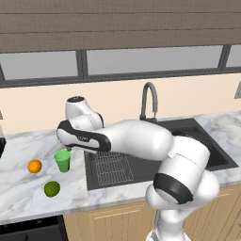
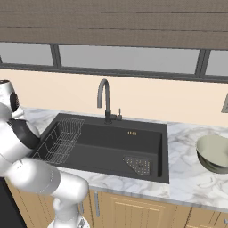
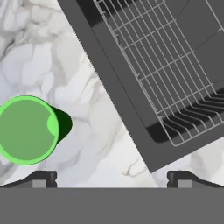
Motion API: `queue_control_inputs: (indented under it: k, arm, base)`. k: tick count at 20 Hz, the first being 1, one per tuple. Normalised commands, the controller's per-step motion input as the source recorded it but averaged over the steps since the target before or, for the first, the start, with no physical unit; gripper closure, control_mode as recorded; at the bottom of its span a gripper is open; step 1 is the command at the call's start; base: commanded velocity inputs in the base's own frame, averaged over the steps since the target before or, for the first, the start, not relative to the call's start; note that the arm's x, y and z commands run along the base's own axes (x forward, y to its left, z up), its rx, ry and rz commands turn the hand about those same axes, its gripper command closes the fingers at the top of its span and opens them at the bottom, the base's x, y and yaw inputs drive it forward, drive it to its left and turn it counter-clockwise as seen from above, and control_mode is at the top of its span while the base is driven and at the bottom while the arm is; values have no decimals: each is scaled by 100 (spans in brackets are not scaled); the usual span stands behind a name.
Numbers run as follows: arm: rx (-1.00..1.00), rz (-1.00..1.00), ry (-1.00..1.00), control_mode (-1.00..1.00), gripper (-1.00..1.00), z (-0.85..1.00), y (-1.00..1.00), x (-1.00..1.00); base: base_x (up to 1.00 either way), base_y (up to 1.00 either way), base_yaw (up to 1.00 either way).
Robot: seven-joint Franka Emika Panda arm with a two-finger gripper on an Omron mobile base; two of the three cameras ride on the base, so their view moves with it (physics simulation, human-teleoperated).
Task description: Remove the orange and lime from the sink. Then move the bowl and cup from the counter to the sink for washing.
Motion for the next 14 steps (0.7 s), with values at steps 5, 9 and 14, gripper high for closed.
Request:
queue_control_inputs:
  k: [5, 9, 14]
  arm:
    - [0, 0, 1, -100, -100, -8, 7, 7]
    - [0, 0, 1, -100, -100, -7, 8, 11]
    - [0, 0, 1, -100, -100, -8, 11, 13]
  base:
    - [0, 0, 0]
    - [0, 0, 0]
    - [0, 0, 0]
